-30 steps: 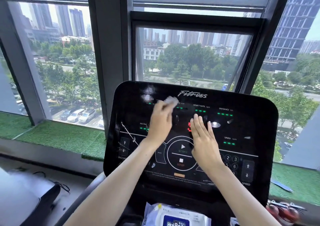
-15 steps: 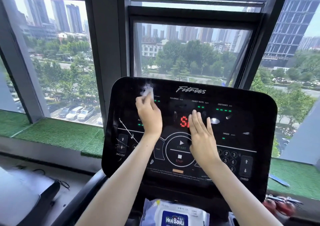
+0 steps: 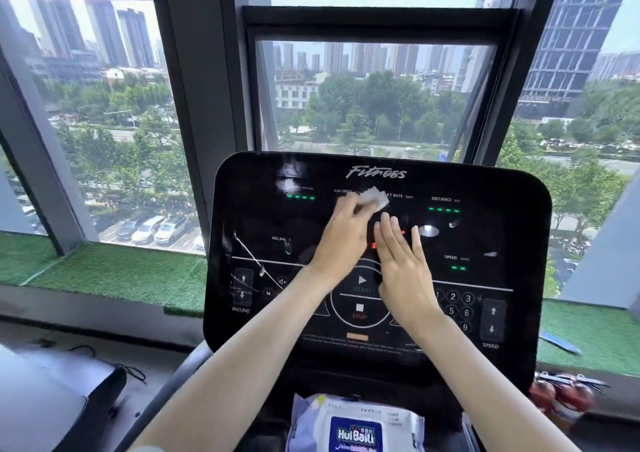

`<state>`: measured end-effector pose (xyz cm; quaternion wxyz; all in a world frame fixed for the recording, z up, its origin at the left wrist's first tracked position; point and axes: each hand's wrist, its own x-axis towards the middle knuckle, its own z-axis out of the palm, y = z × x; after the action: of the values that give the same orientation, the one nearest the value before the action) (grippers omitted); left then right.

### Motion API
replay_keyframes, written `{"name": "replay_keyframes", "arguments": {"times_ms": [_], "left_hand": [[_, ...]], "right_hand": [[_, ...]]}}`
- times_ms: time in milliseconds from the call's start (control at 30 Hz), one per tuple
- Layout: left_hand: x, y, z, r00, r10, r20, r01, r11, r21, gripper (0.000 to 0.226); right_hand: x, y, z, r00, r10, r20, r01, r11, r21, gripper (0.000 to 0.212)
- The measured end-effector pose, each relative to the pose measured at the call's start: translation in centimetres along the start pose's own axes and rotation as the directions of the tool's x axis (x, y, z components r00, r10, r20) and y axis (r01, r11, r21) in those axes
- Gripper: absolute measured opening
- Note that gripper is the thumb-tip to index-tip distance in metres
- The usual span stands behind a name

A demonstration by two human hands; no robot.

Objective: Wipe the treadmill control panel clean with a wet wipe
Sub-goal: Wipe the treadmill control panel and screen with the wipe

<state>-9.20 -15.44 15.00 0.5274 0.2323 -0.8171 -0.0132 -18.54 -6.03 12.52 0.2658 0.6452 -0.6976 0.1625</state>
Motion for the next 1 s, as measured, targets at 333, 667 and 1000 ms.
{"name": "replay_keyframes", "arguments": {"times_ms": [333, 667, 1000], "left_hand": [[0.6, 0.1, -0.3, 0.999, 0.03, 0.045, -0.03, 1.0, 0.009, 0.031], [1.3, 1.4, 0.2, 0.992, 0.078, 0.101, -0.079, 0.997, 0.006, 0.028], [1.5, 2.8, 1.8, 0.988, 0.09, 0.128, -0.086, 0.996, -0.036, 0.026]], "right_hand": [[0.3, 0.8, -0.5, 0.999, -0.032, 0.013, 0.032, 0.999, -0.011, 0.086], [-1.1, 2.6, -2.4, 0.999, 0.002, -0.037, 0.0, 0.999, 0.053, 0.079], [-4.6, 6.2, -1.7, 0.997, 0.07, 0.019, -0.07, 0.998, -0.007, 0.076]]}}
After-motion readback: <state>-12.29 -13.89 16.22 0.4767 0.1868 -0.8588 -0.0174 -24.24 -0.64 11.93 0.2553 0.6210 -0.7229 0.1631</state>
